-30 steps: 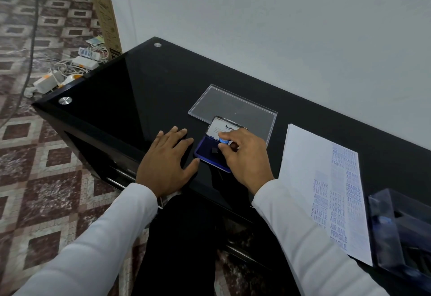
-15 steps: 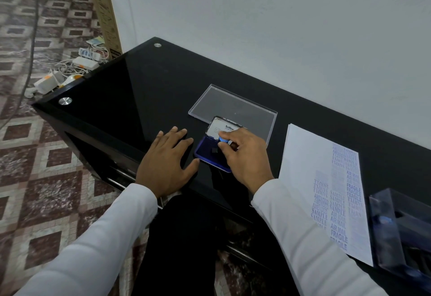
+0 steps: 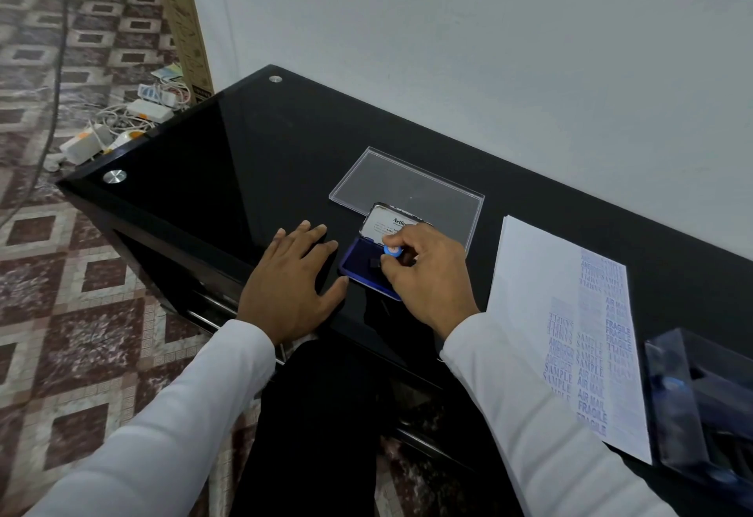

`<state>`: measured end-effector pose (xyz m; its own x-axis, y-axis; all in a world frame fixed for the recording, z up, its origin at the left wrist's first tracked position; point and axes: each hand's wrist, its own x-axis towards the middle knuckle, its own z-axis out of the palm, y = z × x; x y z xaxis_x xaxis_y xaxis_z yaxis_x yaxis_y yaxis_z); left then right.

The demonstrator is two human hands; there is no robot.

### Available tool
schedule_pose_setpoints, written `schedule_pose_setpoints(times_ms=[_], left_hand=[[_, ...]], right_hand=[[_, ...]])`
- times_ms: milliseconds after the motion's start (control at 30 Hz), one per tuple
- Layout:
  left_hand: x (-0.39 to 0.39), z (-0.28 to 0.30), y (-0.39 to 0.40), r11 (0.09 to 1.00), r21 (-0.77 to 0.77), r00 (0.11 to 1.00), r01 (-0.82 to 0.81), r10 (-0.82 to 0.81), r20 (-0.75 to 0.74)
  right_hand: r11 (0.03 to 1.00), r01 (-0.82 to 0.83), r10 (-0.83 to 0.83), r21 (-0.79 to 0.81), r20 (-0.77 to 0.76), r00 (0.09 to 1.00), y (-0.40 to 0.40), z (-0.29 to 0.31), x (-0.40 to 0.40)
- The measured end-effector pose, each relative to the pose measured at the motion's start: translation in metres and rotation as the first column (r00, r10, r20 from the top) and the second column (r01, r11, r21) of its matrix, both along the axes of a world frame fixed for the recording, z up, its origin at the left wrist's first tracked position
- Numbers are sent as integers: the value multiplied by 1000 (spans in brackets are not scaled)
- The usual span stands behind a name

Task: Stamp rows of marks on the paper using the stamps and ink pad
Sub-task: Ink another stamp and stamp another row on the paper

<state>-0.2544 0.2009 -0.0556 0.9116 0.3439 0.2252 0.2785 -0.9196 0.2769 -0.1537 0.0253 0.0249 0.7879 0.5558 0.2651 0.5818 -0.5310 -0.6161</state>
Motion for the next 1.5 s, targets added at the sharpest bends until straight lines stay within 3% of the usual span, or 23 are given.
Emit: schedule_pose_setpoints(times_ms=[1500], left_hand=[[-1,4,-1,1000,-11,1000,5,-5,-7]], right_hand=[[1000,0,0,1,26,1000,0,-3,0]])
